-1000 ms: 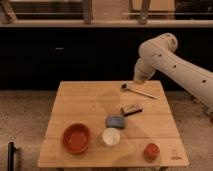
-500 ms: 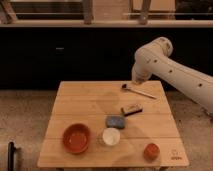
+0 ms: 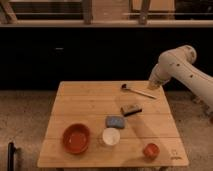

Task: Place brush in red bowl

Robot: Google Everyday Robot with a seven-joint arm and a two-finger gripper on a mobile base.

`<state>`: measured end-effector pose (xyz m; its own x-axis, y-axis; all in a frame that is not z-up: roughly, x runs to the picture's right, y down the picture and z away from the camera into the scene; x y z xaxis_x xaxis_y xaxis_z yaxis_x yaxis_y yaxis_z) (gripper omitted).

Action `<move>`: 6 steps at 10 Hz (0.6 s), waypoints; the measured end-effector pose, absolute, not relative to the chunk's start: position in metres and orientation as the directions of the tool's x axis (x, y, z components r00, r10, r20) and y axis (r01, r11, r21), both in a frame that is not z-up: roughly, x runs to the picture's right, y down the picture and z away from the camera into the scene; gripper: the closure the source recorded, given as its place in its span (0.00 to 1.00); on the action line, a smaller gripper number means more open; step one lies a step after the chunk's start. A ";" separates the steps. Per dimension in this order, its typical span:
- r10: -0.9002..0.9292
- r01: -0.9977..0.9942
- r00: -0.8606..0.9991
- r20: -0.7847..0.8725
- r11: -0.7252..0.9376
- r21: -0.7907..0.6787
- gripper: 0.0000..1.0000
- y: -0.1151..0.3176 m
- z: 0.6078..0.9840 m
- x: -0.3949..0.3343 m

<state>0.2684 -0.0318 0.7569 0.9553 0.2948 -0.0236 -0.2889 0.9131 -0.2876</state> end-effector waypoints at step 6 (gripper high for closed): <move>0.231 -0.212 0.973 0.014 0.913 -0.349 0.20 -0.021 0.801 0.276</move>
<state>0.2761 -0.0205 0.8014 0.9727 0.2315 0.0140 -0.2122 0.9129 -0.3488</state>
